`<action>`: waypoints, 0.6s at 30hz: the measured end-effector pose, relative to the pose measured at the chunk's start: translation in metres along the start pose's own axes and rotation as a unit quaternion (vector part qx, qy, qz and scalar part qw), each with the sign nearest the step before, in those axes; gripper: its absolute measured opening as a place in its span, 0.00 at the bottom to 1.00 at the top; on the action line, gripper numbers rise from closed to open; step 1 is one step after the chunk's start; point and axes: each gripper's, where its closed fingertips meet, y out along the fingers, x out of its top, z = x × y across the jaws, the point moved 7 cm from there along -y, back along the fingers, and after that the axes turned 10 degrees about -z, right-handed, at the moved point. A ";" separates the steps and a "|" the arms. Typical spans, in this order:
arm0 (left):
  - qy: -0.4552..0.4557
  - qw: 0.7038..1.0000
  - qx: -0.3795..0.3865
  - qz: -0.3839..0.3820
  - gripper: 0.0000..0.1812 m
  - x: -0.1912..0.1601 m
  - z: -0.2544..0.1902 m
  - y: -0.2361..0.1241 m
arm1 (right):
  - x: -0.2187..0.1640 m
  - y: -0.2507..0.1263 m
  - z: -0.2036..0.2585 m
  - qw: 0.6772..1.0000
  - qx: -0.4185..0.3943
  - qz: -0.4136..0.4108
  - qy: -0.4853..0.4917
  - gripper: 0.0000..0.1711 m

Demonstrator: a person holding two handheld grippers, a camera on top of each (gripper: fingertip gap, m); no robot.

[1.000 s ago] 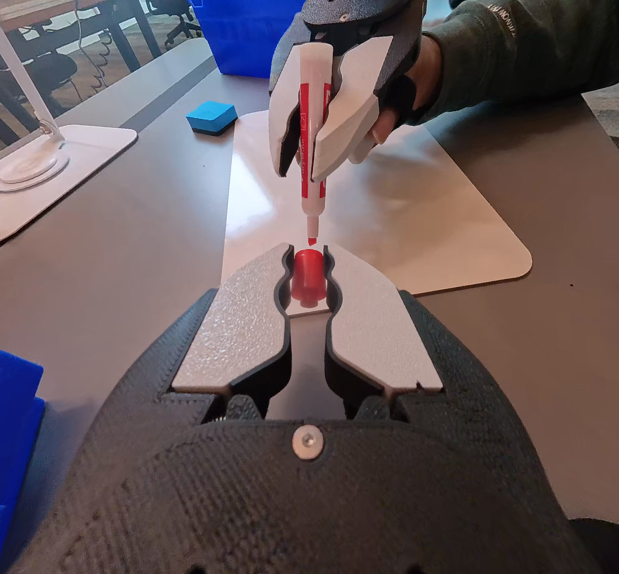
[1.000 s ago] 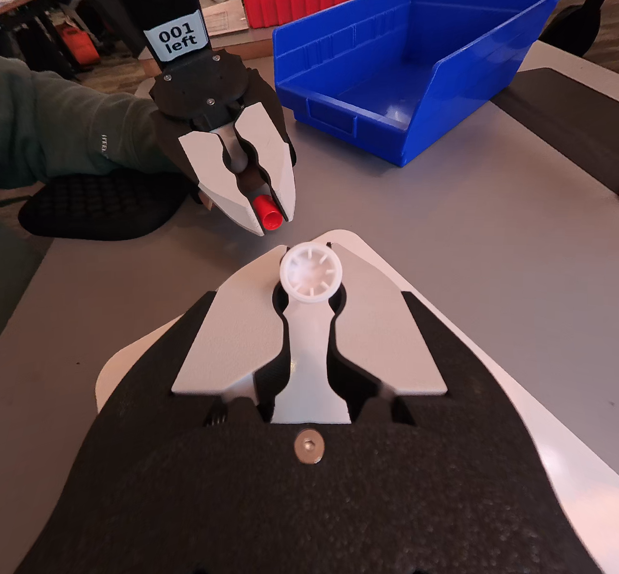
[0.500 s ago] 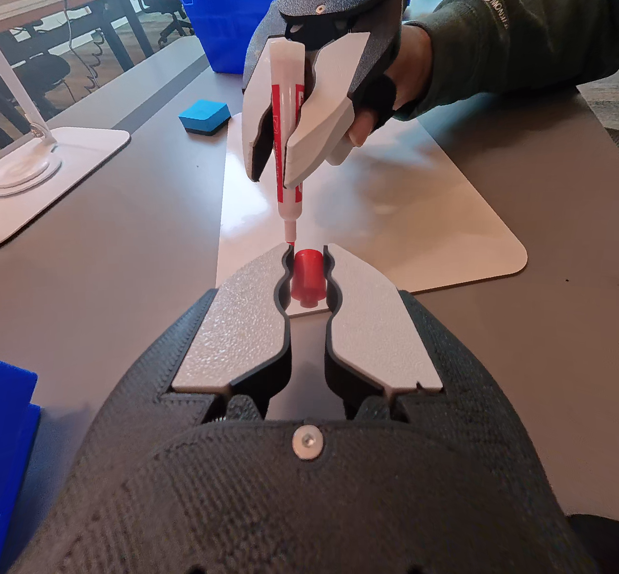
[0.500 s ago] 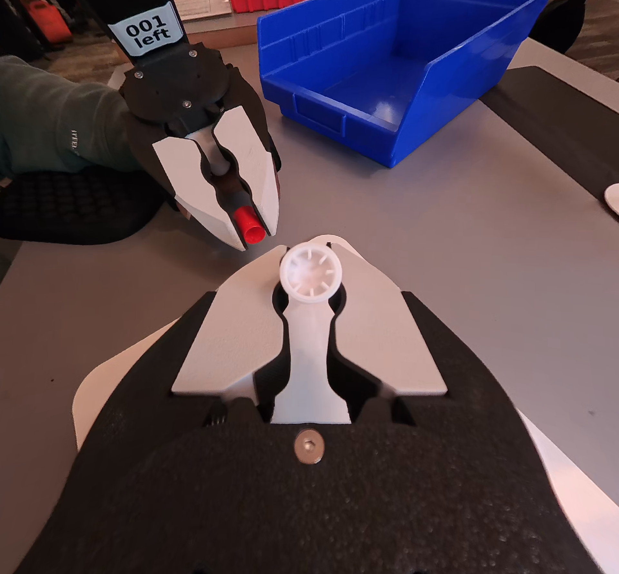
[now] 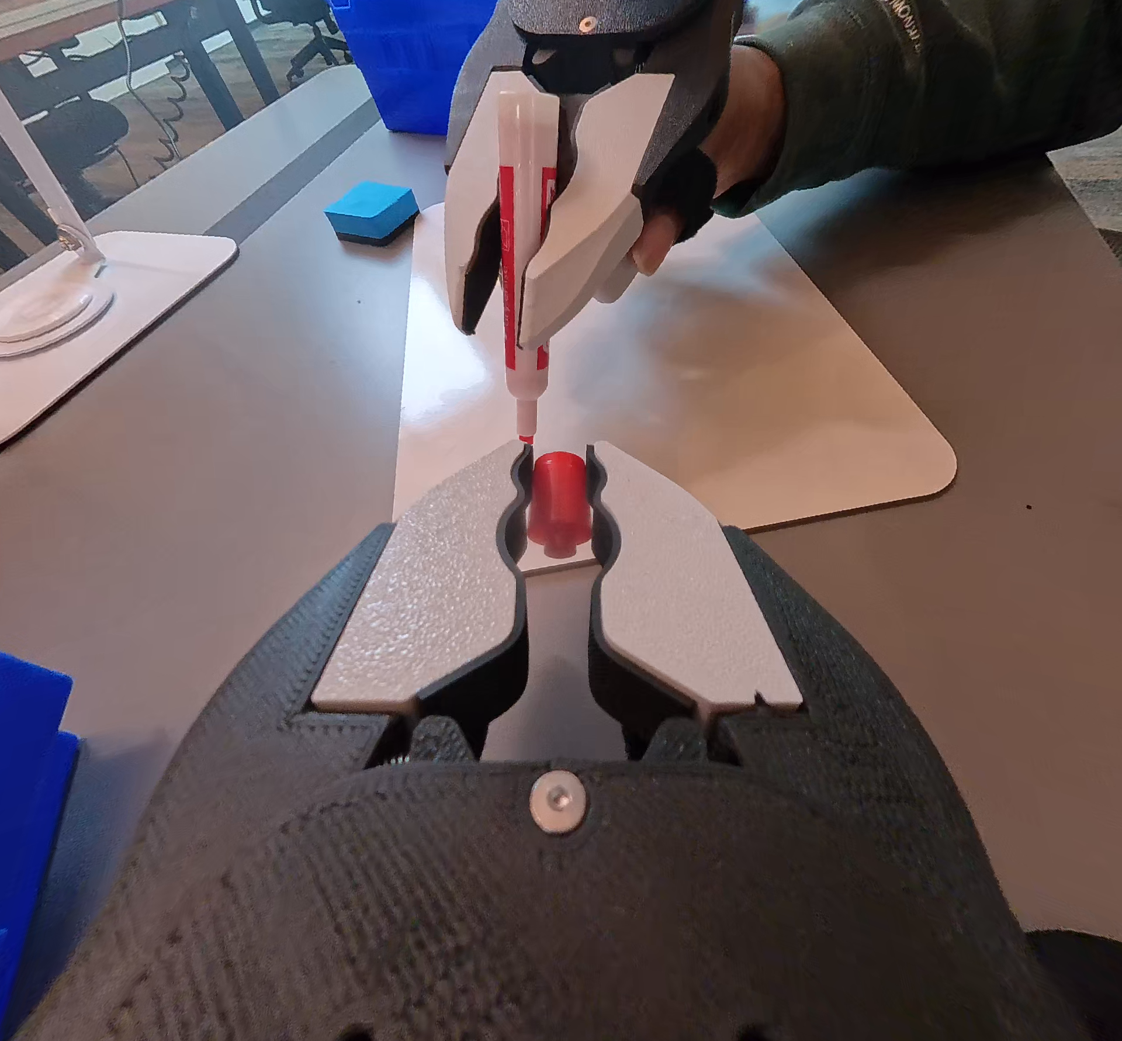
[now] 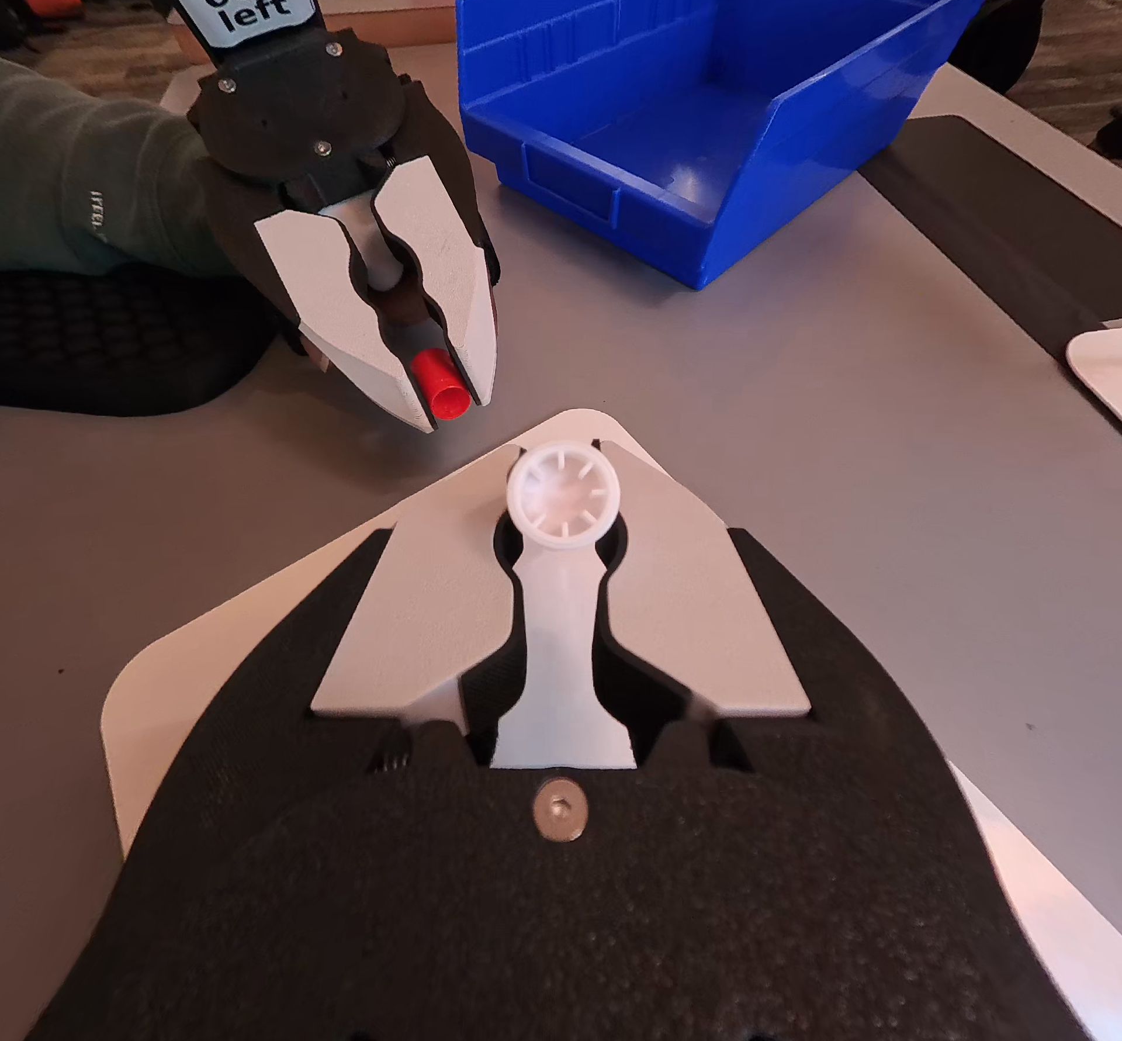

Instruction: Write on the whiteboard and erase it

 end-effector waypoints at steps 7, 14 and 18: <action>0.002 1.000 0.010 -0.005 0.09 0.002 0.002 -0.001 | -0.005 0.005 0.000 1.000 0.005 0.008 -0.001 0.12; -0.001 1.000 0.018 -0.007 0.09 0.003 0.004 -0.003 | -0.006 0.014 0.005 1.000 0.018 0.012 -0.002 0.12; -0.003 1.000 0.026 -0.010 0.09 0.004 0.006 -0.004 | -0.005 0.018 0.009 0.999 0.031 0.016 -0.001 0.12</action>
